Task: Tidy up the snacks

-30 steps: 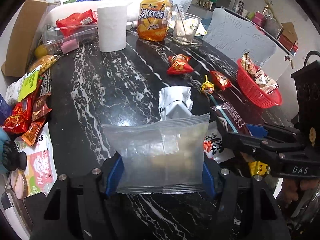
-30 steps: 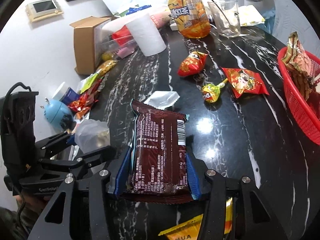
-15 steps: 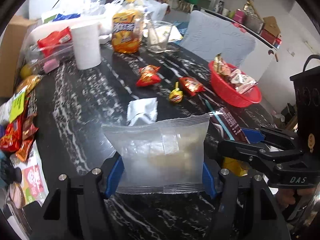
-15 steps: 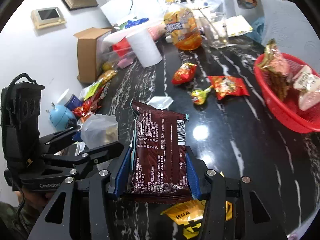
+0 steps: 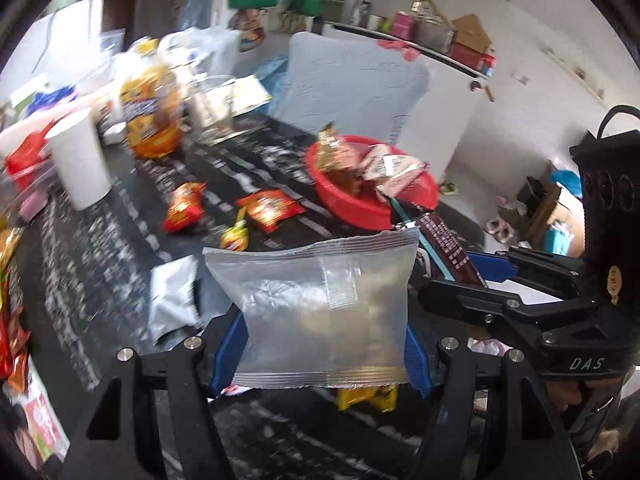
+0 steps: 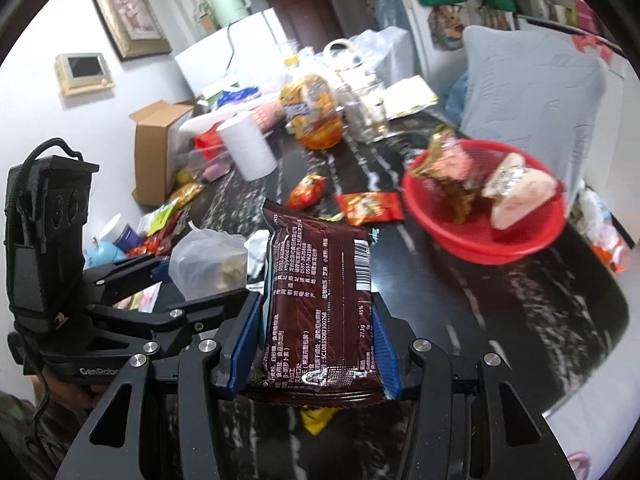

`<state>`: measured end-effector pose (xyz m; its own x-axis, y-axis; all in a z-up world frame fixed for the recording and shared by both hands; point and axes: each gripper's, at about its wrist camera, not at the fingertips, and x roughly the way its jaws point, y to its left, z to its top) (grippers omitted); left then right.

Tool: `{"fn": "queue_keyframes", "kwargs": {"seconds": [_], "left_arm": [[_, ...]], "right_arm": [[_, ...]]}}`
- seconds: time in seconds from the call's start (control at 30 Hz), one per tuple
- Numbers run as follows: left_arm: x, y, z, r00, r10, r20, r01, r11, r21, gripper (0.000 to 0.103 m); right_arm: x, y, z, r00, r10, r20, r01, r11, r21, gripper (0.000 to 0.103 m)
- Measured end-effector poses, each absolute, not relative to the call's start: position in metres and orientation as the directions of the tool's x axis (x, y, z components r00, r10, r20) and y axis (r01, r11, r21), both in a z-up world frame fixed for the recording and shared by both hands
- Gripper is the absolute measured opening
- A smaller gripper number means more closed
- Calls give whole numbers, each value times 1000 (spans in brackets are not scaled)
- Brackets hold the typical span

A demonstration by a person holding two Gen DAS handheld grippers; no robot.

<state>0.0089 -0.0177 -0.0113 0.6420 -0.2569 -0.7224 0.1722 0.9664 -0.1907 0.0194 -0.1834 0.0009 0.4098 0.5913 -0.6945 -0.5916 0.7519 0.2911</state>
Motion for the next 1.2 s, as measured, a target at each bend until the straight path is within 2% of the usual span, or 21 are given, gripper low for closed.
{"fn": "queue_keyframes", "kwargs": {"seconds": [0.23, 0.57, 1.2], "left_arm": [[26, -54, 5, 646, -319, -694, 272, 945, -182, 66], [58, -90, 22, 655, -340, -675, 357, 926, -120, 66], [144, -109, 7, 671, -336, -661, 353, 929, -114, 66]], "right_arm": [[19, -221, 15, 488, 556, -673, -537, 799, 271, 51], [32, -259, 26, 567, 499, -656, -465, 851, 245, 51], [110, -291, 24, 657, 449, -605, -387, 890, 240, 51]]}}
